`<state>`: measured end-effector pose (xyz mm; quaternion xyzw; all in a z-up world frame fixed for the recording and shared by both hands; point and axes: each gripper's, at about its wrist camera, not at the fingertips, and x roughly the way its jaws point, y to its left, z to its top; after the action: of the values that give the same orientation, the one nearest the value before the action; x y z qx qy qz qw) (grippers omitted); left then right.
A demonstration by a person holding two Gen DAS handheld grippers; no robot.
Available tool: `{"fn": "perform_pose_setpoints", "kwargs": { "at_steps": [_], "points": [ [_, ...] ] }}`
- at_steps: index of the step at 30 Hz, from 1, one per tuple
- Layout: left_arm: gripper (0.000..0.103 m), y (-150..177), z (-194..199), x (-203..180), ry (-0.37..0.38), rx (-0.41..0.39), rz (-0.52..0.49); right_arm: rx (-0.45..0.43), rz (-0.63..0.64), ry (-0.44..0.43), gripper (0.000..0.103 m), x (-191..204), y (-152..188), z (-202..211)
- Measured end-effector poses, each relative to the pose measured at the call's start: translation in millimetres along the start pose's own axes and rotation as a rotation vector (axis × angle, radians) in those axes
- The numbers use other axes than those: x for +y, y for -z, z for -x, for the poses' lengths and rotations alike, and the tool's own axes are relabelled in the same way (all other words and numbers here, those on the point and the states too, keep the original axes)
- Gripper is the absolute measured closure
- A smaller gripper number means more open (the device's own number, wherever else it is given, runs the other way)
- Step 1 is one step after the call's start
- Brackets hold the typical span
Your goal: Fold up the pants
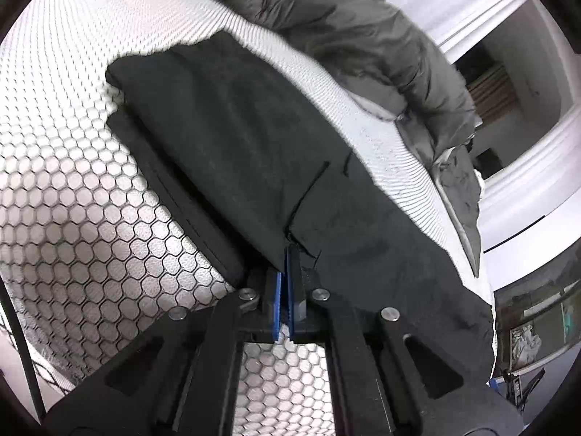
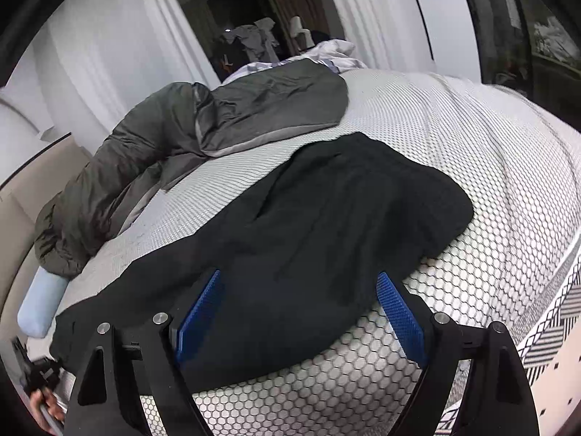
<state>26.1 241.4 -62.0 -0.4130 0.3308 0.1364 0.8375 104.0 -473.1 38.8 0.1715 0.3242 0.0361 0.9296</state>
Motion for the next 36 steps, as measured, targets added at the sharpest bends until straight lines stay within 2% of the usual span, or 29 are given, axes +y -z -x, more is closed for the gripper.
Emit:
{"fn": "perform_pose_setpoints", "kwargs": {
  "at_steps": [4,8,11,13,14,15,16,17,20,22,24,26,27,29,30,33,36],
  "points": [
    [0.103,0.5,1.0,-8.0,-0.034,-0.027,-0.038,-0.027,-0.071,0.016,0.016,-26.1,-10.9,10.0],
    [0.103,0.9,-2.5,-6.9,-0.034,-0.022,-0.028,-0.010,-0.316,0.029,0.015,-89.7,-16.0,7.8],
    [0.103,-1.4,-4.9,-6.6,-0.030,-0.023,-0.016,0.040,-0.540,-0.135,0.017,-132.9,-15.4,-15.8],
    [0.103,-0.9,-7.5,-7.9,-0.034,-0.025,-0.014,0.088,-0.603,-0.222,0.019,-143.0,-20.6,-39.7],
    [0.103,-1.3,-8.9,-8.8,-0.039,-0.025,-0.014,0.103,-0.610,-0.246,0.029,-143.3,-22.7,-49.3],
    [0.103,2.1,-6.2,-6.4,-0.044,-0.028,-0.018,0.116,-0.602,-0.252,0.042,-141.4,-24.8,-55.9],
    [0.103,2.2,-6.9,-8.1,-0.054,-0.033,-0.027,0.132,-0.580,-0.226,0.067,-137.4,-26.8,-61.1],
    [0.103,2.1,-8.0,-9.8,-0.062,-0.035,-0.036,0.120,-0.544,-0.195,0.071,-132.1,-29.8,-59.2],
    [0.103,7.0,-6.8,-13.3,-0.070,-0.037,-0.053,0.017,-0.465,-0.198,0.090,-119.3,-42.6,-30.9],
    [0.103,6.1,-6.1,-11.7,-0.066,-0.033,-0.054,-0.037,-0.420,-0.121,0.091,-115.5,-46.2,-11.9],
    [0.103,5.1,-7.1,-10.7,-0.059,-0.026,-0.052,-0.011,-0.381,-0.035,0.091,-118.0,-42.8,-11.2],
    [0.103,4.9,-7.8,-11.0,-0.062,-0.024,-0.048,0.083,-0.389,0.026,0.091,-127.0,-34.2,-29.4],
    [0.103,4.7,-7.7,-11.4,-0.063,-0.025,-0.048,0.121,-0.400,0.038,0.089,-131.1,-30.5,-36.4],
    [0.103,3.3,-5.7,-13.3,-0.070,-0.032,-0.054,0.114,-0.433,0.008,0.084,-133.3,-31.9,-32.2],
    [0.103,1.6,-4.7,-12.8,-0.069,-0.038,-0.052,0.092,-0.439,-0.006,0.077,-132.9,-34.3,-24.2],
    [0.102,-3.2,-2.3,-10.1,-0.055,-0.037,-0.044,-0.006,-0.434,-0.010,0.030,-132.2,-36.8,-2.3],
    [0.102,-9.6,-3.6,-2.3,-0.043,-0.033,-0.007,-0.002,-0.482,-0.084,0.027,-137.4,-37.2,-9.4]
  ]
}}
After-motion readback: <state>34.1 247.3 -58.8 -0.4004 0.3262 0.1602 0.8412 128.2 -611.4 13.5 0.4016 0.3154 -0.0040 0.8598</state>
